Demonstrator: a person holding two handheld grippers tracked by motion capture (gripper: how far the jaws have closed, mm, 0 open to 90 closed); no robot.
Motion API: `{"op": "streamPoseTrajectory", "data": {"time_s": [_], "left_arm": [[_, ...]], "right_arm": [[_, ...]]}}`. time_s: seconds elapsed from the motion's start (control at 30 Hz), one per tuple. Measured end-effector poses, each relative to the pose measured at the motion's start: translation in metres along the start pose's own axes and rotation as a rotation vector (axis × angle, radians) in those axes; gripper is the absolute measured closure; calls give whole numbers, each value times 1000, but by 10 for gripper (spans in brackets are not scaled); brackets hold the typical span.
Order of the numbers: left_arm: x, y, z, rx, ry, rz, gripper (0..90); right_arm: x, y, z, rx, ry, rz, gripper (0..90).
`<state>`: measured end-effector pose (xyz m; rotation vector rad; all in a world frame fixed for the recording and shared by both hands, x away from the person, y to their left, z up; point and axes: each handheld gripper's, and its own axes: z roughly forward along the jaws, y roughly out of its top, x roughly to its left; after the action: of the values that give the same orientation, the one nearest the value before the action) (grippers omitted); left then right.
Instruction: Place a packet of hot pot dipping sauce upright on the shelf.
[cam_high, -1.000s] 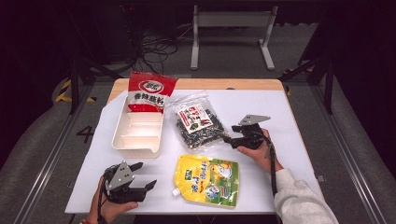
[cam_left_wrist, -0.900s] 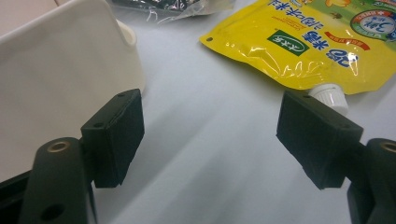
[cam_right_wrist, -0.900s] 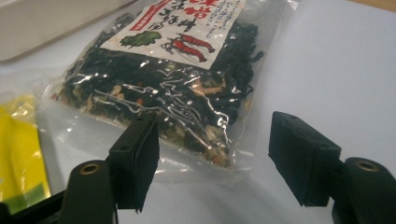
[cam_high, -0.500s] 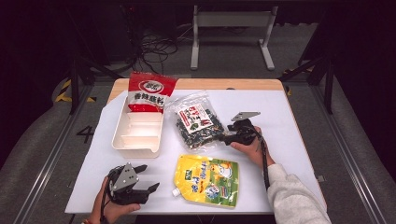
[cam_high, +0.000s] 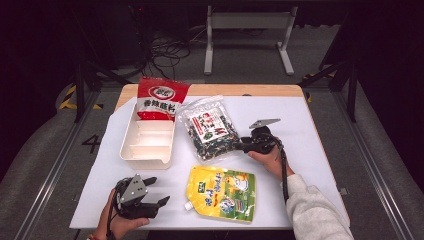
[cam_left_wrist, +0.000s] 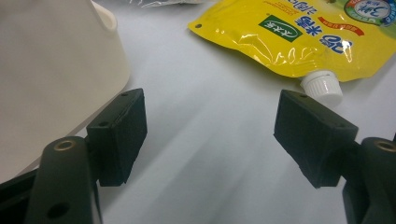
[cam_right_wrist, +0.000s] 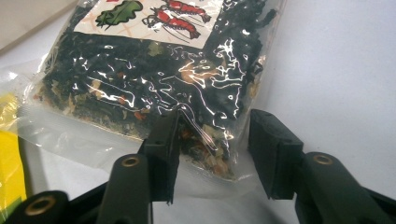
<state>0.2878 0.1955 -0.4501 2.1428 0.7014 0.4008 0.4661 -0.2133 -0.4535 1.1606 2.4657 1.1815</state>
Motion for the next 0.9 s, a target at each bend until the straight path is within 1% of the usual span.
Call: {"op": "streamPoseTrajectory", "data": {"time_s": [0.23, 0.33, 0.47, 0.5, 0.57, 0.67, 0.7, 0.8, 0.83, 0.87, 0.9], "left_arm": [[3, 0, 2, -9, -18, -18, 263], [3, 0, 2, -4, -17, -14, 261], [3, 0, 2, -5, -19, -19, 261], [3, 0, 2, -8, -17, -21, 261], [2, 0, 2, -8, -21, -21, 261], [1, 1, 2, -11, -21, -16, 261], [1, 1, 1, -13, -21, -16, 261], [2, 1, 1, -15, -25, -21, 261], [3, 1, 1, -14, -23, -21, 260], [3, 1, 1, -15, -26, -20, 260], [3, 1, 1, -15, -27, -19, 259]], "right_arm": [[-4, -3, -3, -4, 19, 41, 650], [-5, -3, -6, -3, 18, 40, 705], [-6, -4, -11, -15, 18, 28, 827], [-6, -4, -12, -26, 19, 23, 900], [-4, -4, -14, -22, 11, 0, 900], [-4, -4, -15, -18, 15, 2, 900], [-3, -5, -15, -17, 11, -4, 900], [-2, -4, -20, -30, 14, -4, 900], [-1, -4, -22, -30, 8, -4, 900], [0, -5, -23, -33, -14, -7, 900], [0, -5, -23, -27, 18, 4, 890]]}}
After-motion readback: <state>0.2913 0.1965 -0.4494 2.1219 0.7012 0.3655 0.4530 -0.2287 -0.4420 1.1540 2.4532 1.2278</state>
